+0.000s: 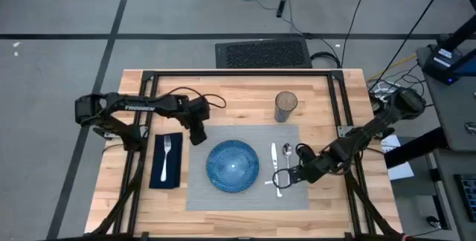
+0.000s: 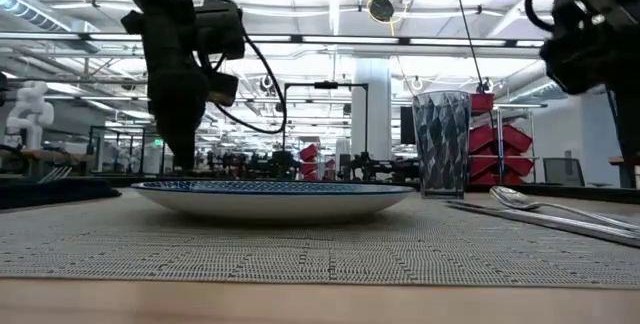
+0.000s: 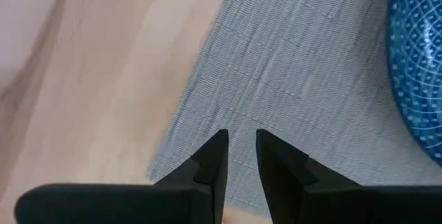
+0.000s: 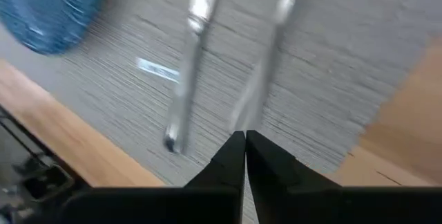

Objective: Set table place
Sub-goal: Adjust the gray placemat

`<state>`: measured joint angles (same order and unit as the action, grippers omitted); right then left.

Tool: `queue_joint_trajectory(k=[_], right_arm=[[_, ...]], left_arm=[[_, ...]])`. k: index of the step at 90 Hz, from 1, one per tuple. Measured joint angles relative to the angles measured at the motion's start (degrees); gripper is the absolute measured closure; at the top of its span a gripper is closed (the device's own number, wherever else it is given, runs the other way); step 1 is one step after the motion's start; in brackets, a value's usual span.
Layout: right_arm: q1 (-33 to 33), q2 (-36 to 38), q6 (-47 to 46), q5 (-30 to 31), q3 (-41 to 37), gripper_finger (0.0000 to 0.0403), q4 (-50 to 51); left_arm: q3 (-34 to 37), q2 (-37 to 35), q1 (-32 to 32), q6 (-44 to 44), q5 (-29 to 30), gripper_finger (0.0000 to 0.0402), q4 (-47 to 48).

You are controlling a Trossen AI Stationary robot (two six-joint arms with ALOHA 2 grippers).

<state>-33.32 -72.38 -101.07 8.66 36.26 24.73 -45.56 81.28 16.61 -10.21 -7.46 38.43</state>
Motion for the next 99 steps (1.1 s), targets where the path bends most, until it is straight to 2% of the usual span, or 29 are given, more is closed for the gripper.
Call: queue_joint_trajectory(k=[22, 56, 87, 99], right_arm=[[2.5, 0.0, 2.8, 5.3, 1.5, 0.0403, -0.2], [8.8, -2.4, 11.6, 3.0, 1.5, 0.0403, 1.0], [18.7, -4.7, 19.4, 4.9, 1.5, 0.0403, 0.5], [21.0, -4.7, 24.1, 2.2, 1.5, 0.0403, -2.9]], left_arm=[[-0.3, 0.0, -5.0, -4.9, -1.1, 0.0341, -0.6], [-0.3, 0.0, -11.1, -10.4, -0.6, 0.0341, -6.8], [-0.3, 0.0, -11.8, -10.6, 0.4, 0.0341, -9.7], [-0.3, -0.1, -11.8, -10.6, 1.1, 0.0341, -9.7]])
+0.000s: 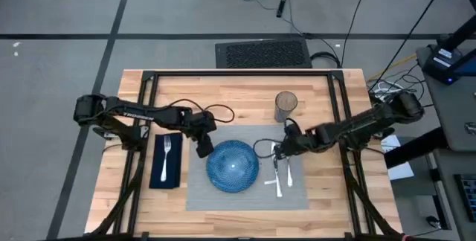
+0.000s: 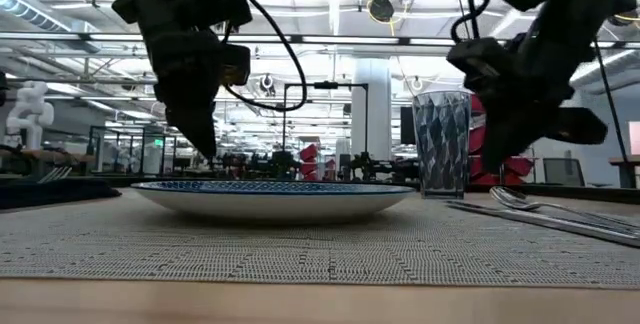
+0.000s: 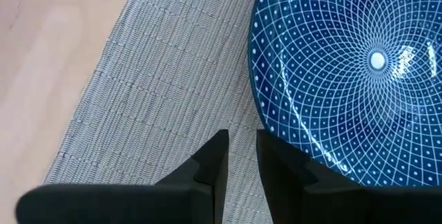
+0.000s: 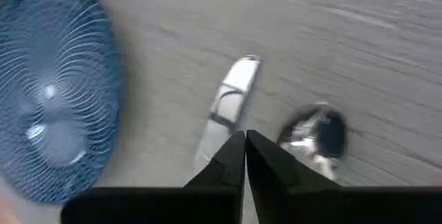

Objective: Set table place
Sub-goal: Adjust the gray placemat

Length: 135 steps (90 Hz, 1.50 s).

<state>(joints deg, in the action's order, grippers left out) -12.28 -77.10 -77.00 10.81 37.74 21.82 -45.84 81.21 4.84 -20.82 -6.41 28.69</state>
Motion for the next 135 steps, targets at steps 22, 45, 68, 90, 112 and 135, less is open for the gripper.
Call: queue_joint_trajectory(k=[22, 45, 68, 90, 112, 135], right_arm=[[1.1, -2.7, 2.4, -1.9, 0.0, 0.0403, -2.0], [1.1, -6.1, 3.8, -2.2, 0.0, 0.0403, -7.2], [1.3, -9.2, 4.6, -3.7, 0.0, 0.0403, -12.6], [2.4, -9.2, 5.9, -4.1, 0.0, 0.0403, -12.2], [3.0, -9.3, 7.3, -6.1, 0.0, 0.0403, -12.4], [3.0, -10.2, 7.8, -6.6, 0.0, 0.0403, -12.6]], left_arm=[[0.0, 0.0, 0.0, -0.1, 0.6, 0.0341, -0.1], [0.0, 0.0, 0.0, -0.1, 0.7, 0.0341, -1.4], [0.0, 0.0, 0.0, 0.1, 0.7, 0.0341, -1.4], [0.0, 0.0, 0.0, 0.1, 0.7, 0.0341, -1.4], [0.0, 0.0, 0.0, 0.1, 0.9, 0.0341, -1.4], [0.0, 0.0, 0.0, 0.1, 1.0, 0.0341, -1.4]])
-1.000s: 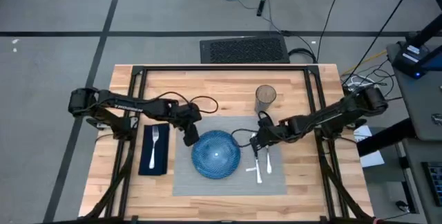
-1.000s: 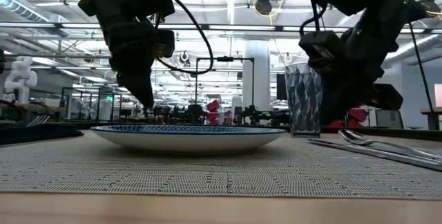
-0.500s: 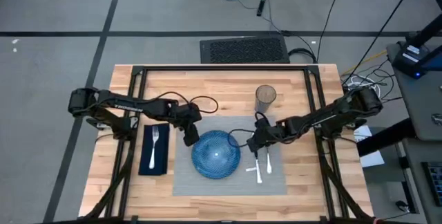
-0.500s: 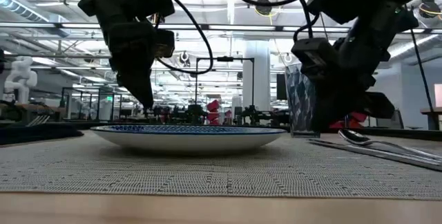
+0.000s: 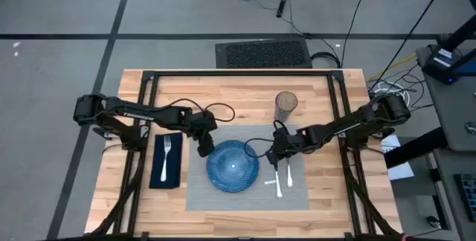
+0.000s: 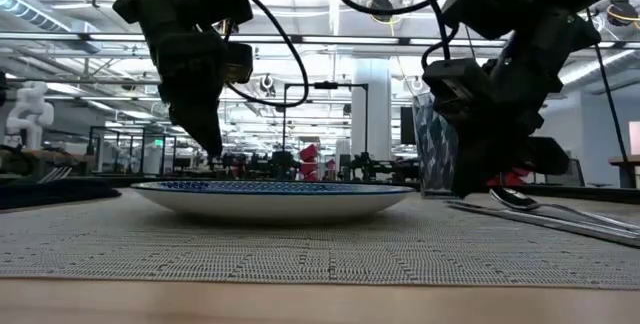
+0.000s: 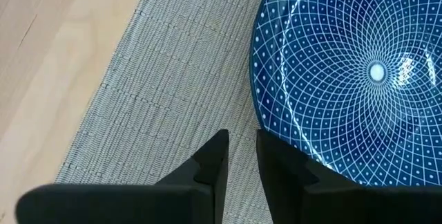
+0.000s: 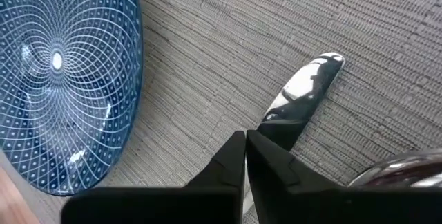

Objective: Set table place
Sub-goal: Adjust the gray placemat

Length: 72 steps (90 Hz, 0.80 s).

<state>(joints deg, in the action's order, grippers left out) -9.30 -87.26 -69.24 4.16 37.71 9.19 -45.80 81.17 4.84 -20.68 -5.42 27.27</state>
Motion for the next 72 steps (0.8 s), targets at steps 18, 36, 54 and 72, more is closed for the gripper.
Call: queue_joint_trajectory(k=[18, 36, 54, 72], right_arm=[[0.0, 0.0, 0.7, 0.0, 0.0, 0.0403, -0.3], [0.0, 0.0, 0.9, -0.4, 0.0, 0.0403, 1.8], [-0.2, 0.3, 1.0, -1.5, 0.0, 0.0403, 4.9], [-0.2, 1.4, 1.4, -0.1, 0.0, 0.0403, 1.4]], left_arm=[[0.0, 0.0, 0.0, 0.0, 0.2, 0.0341, 0.0], [0.0, 0.0, 0.0, 0.0, 1.1, 0.0341, 0.0], [0.0, 0.0, 0.0, 0.0, 1.2, 0.0341, 0.0], [0.0, 0.0, 0.0, 0.0, 1.2, 0.0341, 0.1]])
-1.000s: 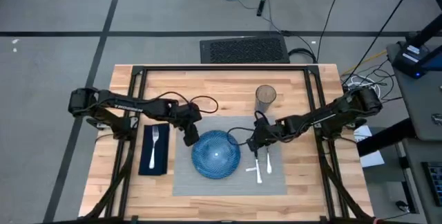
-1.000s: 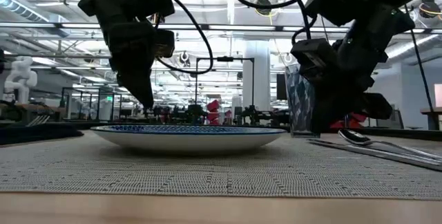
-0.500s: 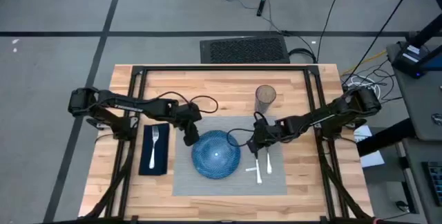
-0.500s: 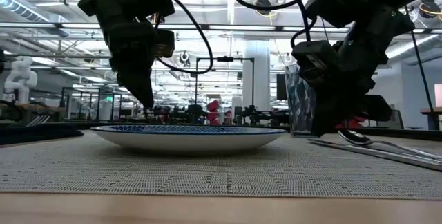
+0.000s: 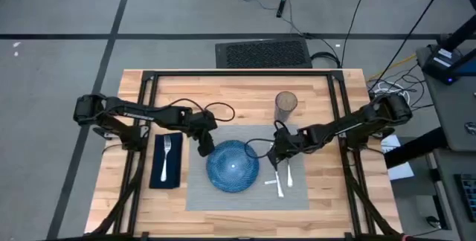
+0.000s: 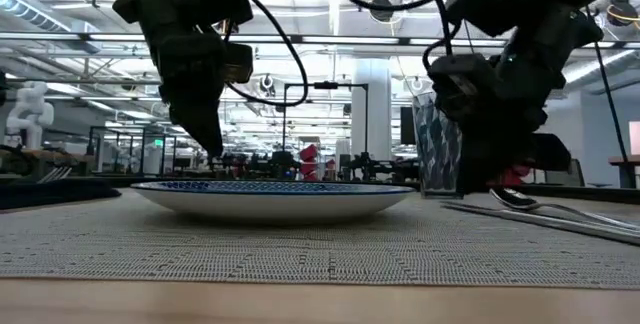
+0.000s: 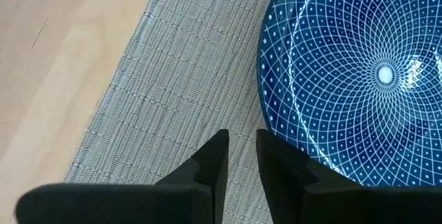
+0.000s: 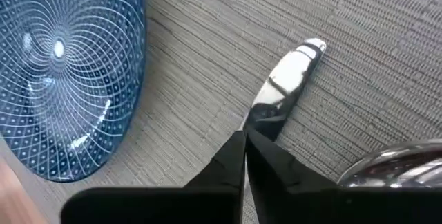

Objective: Set table place
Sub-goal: Adjust the gray placemat

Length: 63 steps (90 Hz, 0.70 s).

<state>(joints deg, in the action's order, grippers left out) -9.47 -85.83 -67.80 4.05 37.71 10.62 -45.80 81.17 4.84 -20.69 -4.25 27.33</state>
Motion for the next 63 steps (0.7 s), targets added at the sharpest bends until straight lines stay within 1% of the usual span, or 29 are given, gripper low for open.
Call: queue_joint_trajectory(k=[18, 29, 35, 42, 51, 63], right_arm=[[0.0, 0.2, -0.9, 0.2, 0.0, 0.0403, 2.6], [0.0, 0.5, -1.9, 1.5, 0.0, 0.0403, 4.3], [-0.1, 1.5, -2.0, 3.1, 0.0, 0.0403, 3.1], [-0.2, 3.7, -2.0, 4.8, 0.0, 0.0403, 2.3], [-0.3, 7.2, -2.6, 6.6, 0.0, 0.0403, 5.1], [-1.0, 11.5, -5.0, 8.6, 0.0, 0.0403, 14.7]], left_arm=[[0.0, 0.0, 0.0, 0.0, 0.0, 0.0341, 0.1], [0.0, 0.0, 0.0, -0.4, -0.2, 0.0341, -0.8], [0.1, 0.0, 0.0, -0.7, -2.4, 0.0341, -4.6], [0.1, 0.0, 0.0, -1.8, -5.0, 0.0341, -11.6], [-0.3, 0.9, 0.0, -3.6, -5.5, 0.0341, -19.8], [-4.4, 6.1, 0.1, -3.1, -5.5, 0.0341, -20.5]])
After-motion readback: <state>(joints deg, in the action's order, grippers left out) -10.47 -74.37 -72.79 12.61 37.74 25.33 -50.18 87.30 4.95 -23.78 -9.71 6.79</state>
